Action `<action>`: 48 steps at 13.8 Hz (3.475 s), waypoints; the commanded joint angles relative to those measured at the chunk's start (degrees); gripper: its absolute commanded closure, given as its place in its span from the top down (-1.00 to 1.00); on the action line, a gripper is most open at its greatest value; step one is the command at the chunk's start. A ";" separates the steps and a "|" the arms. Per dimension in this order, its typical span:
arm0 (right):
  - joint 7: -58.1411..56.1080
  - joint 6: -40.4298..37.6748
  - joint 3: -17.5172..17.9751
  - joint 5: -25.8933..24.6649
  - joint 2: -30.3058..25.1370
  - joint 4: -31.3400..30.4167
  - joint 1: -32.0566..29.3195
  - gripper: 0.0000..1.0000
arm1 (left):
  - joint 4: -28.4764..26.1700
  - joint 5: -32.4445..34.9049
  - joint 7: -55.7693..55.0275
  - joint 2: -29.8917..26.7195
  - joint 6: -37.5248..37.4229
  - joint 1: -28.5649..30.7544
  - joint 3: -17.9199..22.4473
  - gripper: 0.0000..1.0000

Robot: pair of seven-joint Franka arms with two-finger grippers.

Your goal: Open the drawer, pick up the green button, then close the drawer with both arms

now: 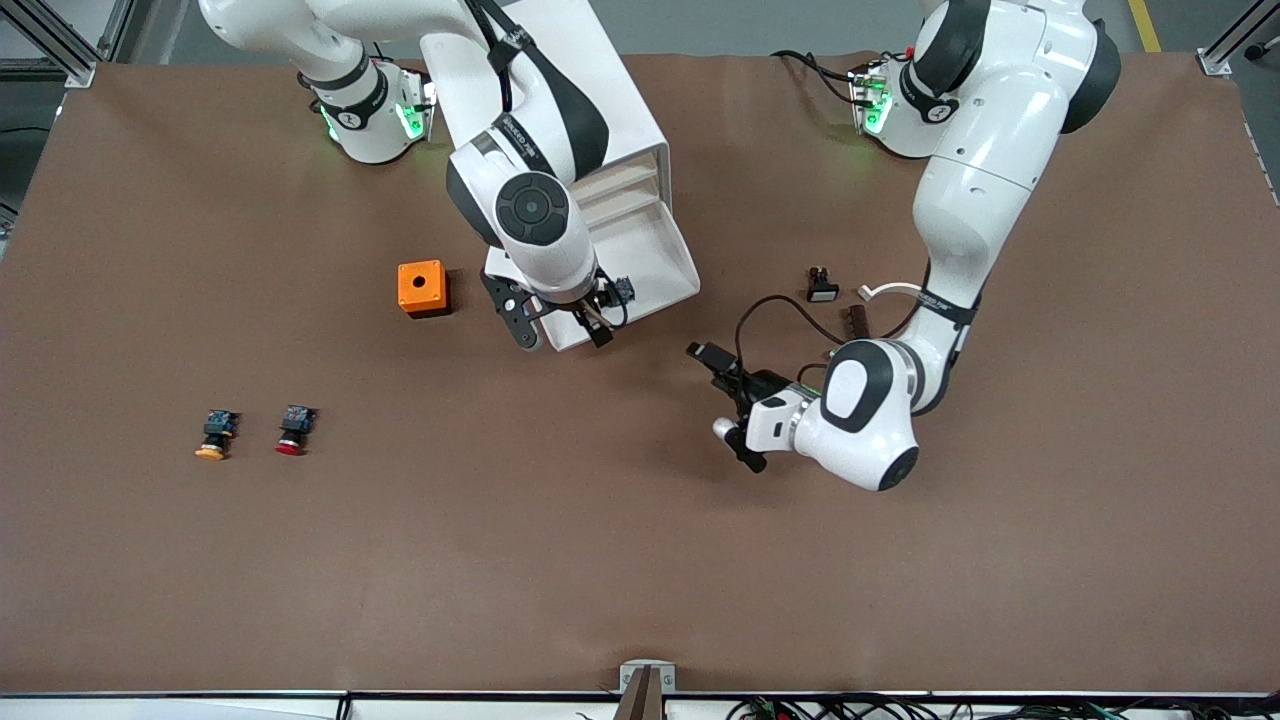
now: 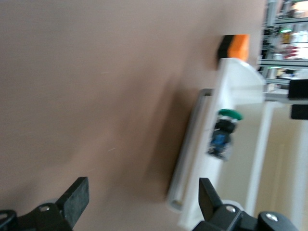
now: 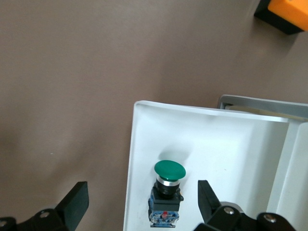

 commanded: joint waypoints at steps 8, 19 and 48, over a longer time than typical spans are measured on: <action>0.87 0.33 -0.50 5.08 2.11 -1.17 2.93 1.00 | 1.82 21.05 -0.73 -7.37 -0.77 -0.20 8.56 1.00; 0.96 1.39 -0.59 5.08 5.72 -0.64 5.30 0.27 | 2.70 37.84 -19.61 -18.43 -0.59 -2.93 13.75 1.00; -79.81 -23.97 -1.03 -6.61 -2.02 8.26 -38.11 -0.73 | -6.35 32.40 -92.46 -10.45 26.64 -30.51 10.85 1.00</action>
